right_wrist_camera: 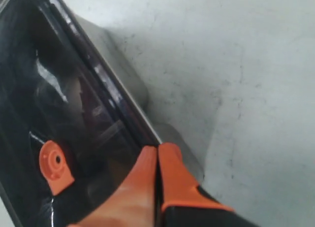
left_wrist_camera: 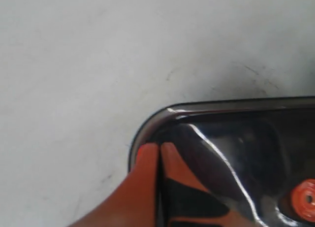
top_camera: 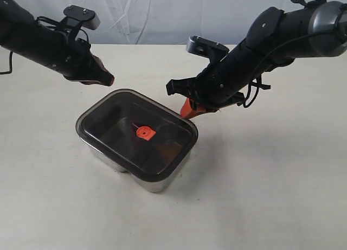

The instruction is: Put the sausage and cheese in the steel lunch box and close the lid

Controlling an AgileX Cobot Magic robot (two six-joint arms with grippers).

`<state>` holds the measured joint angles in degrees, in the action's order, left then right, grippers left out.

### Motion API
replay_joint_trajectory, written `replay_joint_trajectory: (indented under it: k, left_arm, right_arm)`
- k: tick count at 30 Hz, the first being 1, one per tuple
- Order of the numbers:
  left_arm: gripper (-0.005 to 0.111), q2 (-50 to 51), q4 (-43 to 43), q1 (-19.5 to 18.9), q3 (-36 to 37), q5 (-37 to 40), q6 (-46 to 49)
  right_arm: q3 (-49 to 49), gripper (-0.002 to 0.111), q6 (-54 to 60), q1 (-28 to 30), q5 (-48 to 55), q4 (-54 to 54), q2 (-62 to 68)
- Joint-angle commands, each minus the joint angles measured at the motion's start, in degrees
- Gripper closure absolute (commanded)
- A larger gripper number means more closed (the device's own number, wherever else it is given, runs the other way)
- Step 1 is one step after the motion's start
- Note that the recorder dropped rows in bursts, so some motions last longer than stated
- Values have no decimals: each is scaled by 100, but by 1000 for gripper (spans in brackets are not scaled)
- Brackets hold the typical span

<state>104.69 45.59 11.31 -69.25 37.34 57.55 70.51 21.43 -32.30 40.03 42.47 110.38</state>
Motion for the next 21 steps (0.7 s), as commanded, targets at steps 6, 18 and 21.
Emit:
replay_joint_trajectory:
  k: [6,18,21]
  left_arm:
    - [106,-3,-922,23,18,660,-1153]
    - [106,-3,-1065,23,18,848,-1306]
    - [106,34,-1065,23,18,835,-1306]
  right_arm:
    - [32,109,102,15,633,-56,-45]
    - [32,109,260,-374,794,-53,-103]
    - [32,109,260,-542,719,-153,-92]
